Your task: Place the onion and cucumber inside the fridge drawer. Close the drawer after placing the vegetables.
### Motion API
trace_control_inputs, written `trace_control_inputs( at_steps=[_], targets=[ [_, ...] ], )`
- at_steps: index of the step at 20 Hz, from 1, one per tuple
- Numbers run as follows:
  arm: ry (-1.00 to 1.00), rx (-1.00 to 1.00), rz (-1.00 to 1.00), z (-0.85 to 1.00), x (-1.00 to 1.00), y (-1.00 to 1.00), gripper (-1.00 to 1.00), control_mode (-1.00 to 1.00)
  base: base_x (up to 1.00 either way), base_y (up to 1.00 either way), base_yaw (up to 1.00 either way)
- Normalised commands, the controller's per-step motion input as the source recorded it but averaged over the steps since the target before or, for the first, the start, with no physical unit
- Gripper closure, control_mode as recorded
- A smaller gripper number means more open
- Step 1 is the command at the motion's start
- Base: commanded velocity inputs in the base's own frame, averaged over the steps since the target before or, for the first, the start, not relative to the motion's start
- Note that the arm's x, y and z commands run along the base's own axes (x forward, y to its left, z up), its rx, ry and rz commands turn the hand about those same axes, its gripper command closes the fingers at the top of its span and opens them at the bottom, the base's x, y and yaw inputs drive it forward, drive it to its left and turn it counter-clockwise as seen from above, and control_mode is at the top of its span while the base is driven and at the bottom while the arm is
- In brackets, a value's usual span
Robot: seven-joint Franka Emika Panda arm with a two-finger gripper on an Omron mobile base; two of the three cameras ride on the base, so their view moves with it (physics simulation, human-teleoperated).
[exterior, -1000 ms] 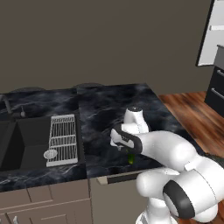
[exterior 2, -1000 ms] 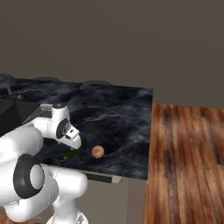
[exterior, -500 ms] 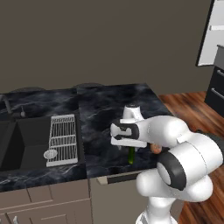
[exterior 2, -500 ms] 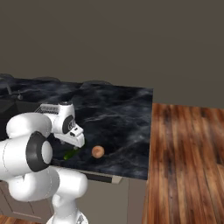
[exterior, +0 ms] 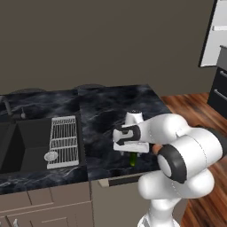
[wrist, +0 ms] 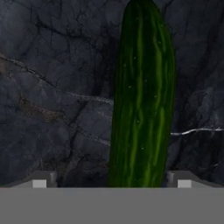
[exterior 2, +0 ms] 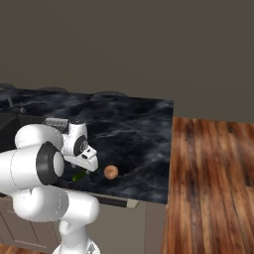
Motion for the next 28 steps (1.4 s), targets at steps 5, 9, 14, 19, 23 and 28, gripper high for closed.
trace_control_inputs(
  at_steps=[5, 9, 14, 19, 23, 28],
  targets=[
    [0.0, 0.0, 0.0, -0.43, 0.0, 0.0, -1.0, -1.0, 0.0, 0.0, 0.0],
    [0.0, 0.0, 0.0, -0.51, 0.0, 0.02, 1.0, -1.0, 0.0, 0.0, 0.0],
    [-0.02, 0.0, 0.0, -0.09, 0.0, 0.0, 1.0, -1.0, 0.0, 0.0, 0.0],
    [-0.04, 0.0, 0.0, 0.04, 0.0, 0.0, 1.0, -1.0, 0.0, 0.0, 0.0],
    [-0.07, 0.0, 0.0, 0.74, -0.04, 0.0, 1.0, -1.0, 0.0, 0.0, 0.0],
    [-0.18, 0.0, 0.0, 1.0, -0.46, -0.01, 1.0, -1.0, 0.0, 0.0, 0.0]
  ],
)
